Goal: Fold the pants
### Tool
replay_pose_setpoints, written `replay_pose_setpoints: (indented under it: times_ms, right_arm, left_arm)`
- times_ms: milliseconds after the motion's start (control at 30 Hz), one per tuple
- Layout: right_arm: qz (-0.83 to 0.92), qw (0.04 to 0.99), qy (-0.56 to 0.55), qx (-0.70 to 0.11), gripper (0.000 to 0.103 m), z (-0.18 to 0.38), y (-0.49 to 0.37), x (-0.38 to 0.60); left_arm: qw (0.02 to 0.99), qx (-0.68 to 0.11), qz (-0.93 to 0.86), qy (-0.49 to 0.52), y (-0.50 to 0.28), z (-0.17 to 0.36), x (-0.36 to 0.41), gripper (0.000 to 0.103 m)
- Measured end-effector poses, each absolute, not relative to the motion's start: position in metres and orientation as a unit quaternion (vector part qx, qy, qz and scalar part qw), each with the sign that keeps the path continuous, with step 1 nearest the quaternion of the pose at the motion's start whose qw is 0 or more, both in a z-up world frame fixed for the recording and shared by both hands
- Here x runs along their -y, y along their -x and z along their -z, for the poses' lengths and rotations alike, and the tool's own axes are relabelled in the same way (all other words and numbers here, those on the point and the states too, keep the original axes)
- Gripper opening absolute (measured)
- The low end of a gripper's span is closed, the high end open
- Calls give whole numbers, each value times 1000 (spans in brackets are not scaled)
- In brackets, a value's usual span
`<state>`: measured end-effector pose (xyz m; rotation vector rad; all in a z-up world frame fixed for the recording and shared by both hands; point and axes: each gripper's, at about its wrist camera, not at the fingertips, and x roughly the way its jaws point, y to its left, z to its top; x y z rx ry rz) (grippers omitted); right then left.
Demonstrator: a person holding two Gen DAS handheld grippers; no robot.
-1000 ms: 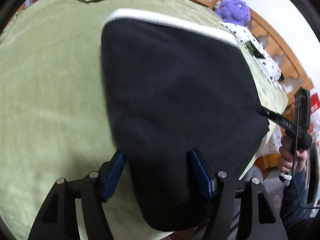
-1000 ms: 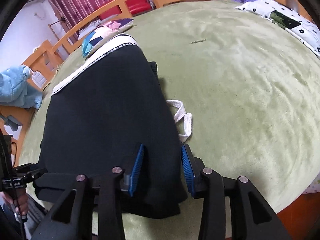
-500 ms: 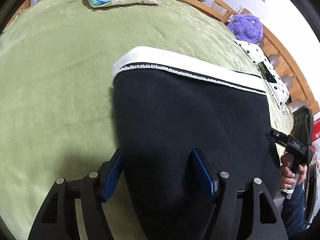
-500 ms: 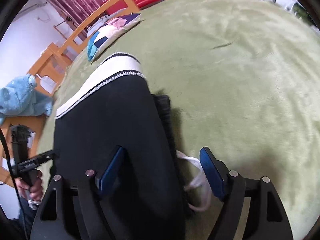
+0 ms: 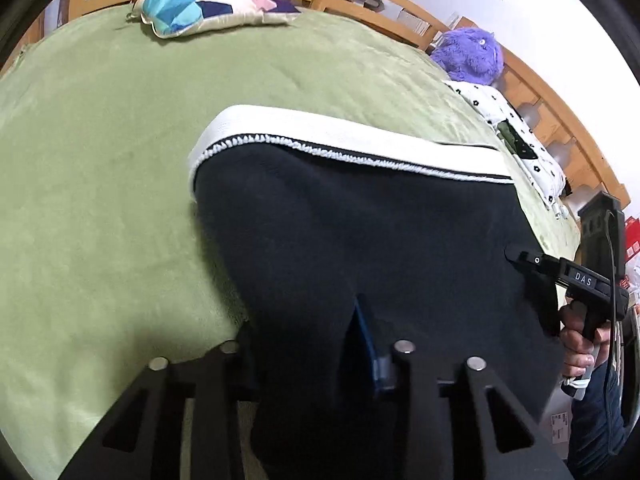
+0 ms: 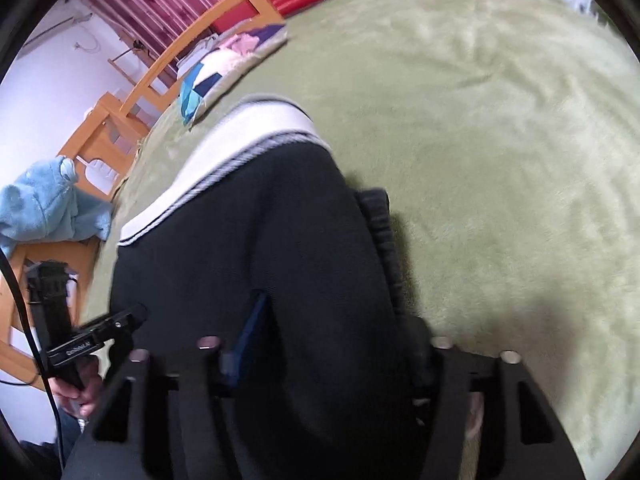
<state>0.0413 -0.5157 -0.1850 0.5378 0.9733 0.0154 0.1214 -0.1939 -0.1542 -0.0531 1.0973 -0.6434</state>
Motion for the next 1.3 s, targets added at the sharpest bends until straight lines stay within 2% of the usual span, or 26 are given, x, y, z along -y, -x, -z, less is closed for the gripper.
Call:
replay_pose_setpoints:
  times_ms: [167,233,367,567,1000,1300]
  right_arm:
    - [14,865,-240,-440,32,157,-24,496]
    - [8,873,-245,-423,23,141,-19,486]
    - [12,880,-234,-412,22,118,-18,458]
    - [-27,874,-240,-422,22,118,-28,413]
    - [-64,867,-238,-433,22,121,-62,346]
    - [-88,867,-229,-435,21,119,-106,303]
  left_arm:
    - [803,-495,329,42,-117,126,180,29]
    - [804,-490,336,42,-115,113,174,29]
    - [820,-469,328,18,-107,91,153,29]
    - [837,-464,290,9,-114,73,107,28]
    - [854,-452,257,8,-129,70,43,28]
    - [874,-435,219,7,-168,65,3,28]
